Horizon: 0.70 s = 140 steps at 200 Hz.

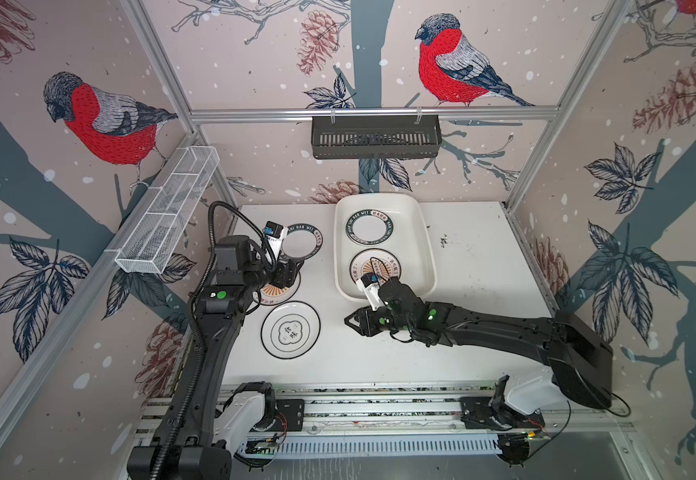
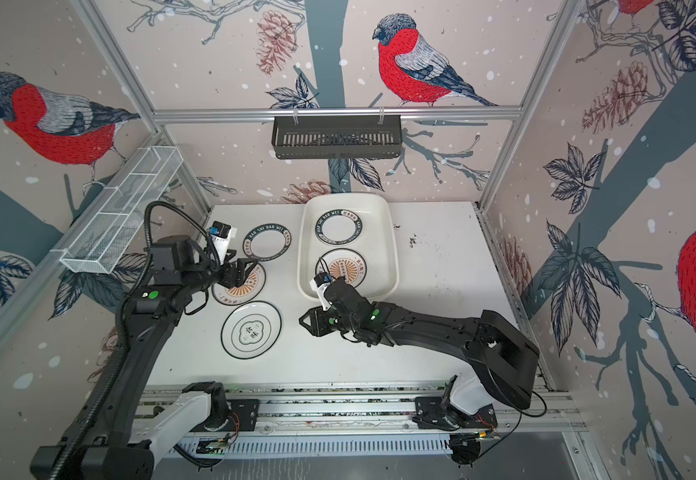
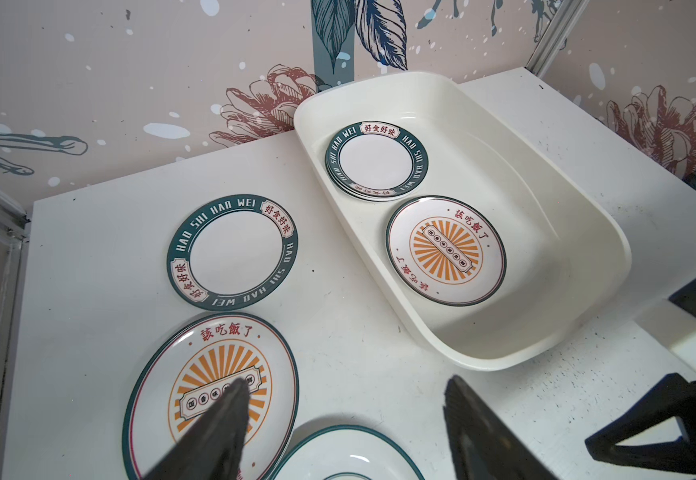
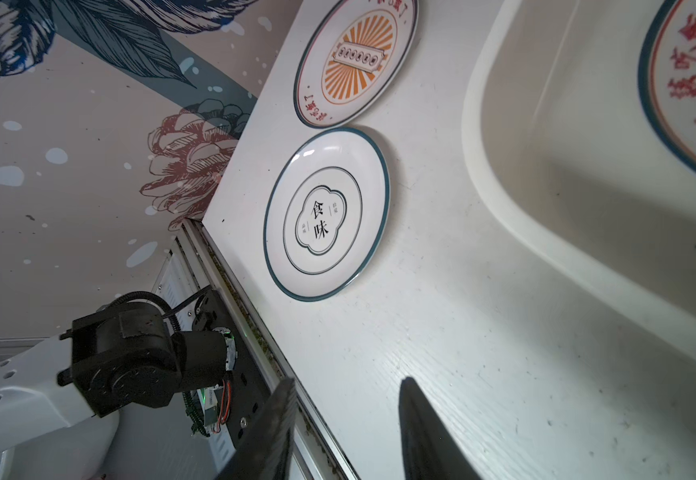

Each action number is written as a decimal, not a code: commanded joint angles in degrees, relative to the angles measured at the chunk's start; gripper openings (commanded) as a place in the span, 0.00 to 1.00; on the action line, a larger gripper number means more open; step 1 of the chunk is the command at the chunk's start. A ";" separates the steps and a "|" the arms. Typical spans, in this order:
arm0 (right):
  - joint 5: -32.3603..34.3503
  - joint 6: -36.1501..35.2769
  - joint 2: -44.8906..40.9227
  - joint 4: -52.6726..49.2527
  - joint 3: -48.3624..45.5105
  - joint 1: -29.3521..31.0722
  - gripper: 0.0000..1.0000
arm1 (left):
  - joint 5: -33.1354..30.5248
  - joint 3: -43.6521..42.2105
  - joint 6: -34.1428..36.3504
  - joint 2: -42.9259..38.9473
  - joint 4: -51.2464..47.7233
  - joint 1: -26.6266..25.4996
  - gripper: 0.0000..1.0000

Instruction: Place the plates into the plastic bin on the countertop

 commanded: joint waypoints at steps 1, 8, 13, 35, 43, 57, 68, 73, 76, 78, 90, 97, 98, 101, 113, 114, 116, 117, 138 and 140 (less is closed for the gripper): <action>2.93 3.44 1.52 2.50 0.62 1.10 0.44 | 0.28 0.51 3.69 -1.26 -4.73 0.16 0.82; 2.77 4.27 2.07 3.03 0.56 1.42 0.45 | 1.21 0.79 4.77 -1.44 -6.18 0.11 0.84; 2.76 4.83 2.50 3.37 0.46 1.60 0.45 | 1.97 0.95 5.85 -1.45 -7.38 0.16 0.84; 2.07 6.48 4.34 4.80 0.86 2.81 0.45 | 3.29 1.12 9.44 -1.26 -11.60 0.12 0.85; 2.18 7.06 4.99 5.20 1.27 3.38 0.45 | 2.89 0.79 10.08 -1.65 -12.04 0.14 0.86; 2.47 8.27 6.41 5.29 2.14 4.05 0.45 | 1.59 0.05 10.62 -2.73 -11.62 0.08 0.87; 2.95 9.34 7.97 4.51 2.99 4.27 0.45 | 0.51 0.03 10.30 -3.29 -11.08 0.14 0.88; 3.14 9.82 8.63 4.29 3.34 4.51 0.45 | -0.15 0.03 9.65 -3.42 -10.71 0.10 0.88; 3.19 10.12 9.00 4.20 3.53 4.53 0.45 | -0.65 0.03 9.17 -3.47 -10.42 0.16 0.88; 3.26 10.30 9.13 4.18 3.71 4.57 0.45 | -0.93 0.03 8.94 -3.43 -10.34 0.14 0.88; 3.55 11.65 10.71 4.27 4.19 4.86 0.45 | -2.86 0.03 6.97 -3.56 -8.73 0.13 0.88; 3.31 12.04 11.60 4.80 4.45 5.18 0.45 | -4.07 0.03 5.64 -3.56 -7.66 0.15 0.88; 3.25 12.09 11.70 4.88 4.51 5.21 0.45 | -4.16 0.03 5.45 -3.56 -7.49 0.16 0.88; 3.16 12.34 12.14 5.03 4.72 5.30 0.45 | -4.64 0.03 4.91 -3.51 -7.10 0.12 0.88; 3.15 12.91 13.73 5.22 5.81 5.86 0.45 | -5.47 0.57 3.18 -3.25 -6.21 0.09 0.88; 3.17 12.92 13.87 5.27 5.94 5.90 0.45 | -5.48 0.65 3.08 -3.23 -6.20 0.13 0.88; 3.19 12.98 14.15 5.30 6.14 5.97 0.45 | -5.41 0.76 2.83 -3.21 -6.10 0.15 0.88; 3.19 13.00 14.34 5.31 6.23 6.00 0.45 | -5.40 0.83 2.73 -3.21 -6.06 0.16 0.88; 3.76 13.35 17.13 4.41 8.76 6.59 0.44 | -5.47 1.77 0.05 -3.30 -4.81 0.15 0.87; 3.84 13.39 17.40 4.30 8.98 6.56 0.44 | -5.52 1.92 -0.17 -3.30 -4.72 0.09 0.87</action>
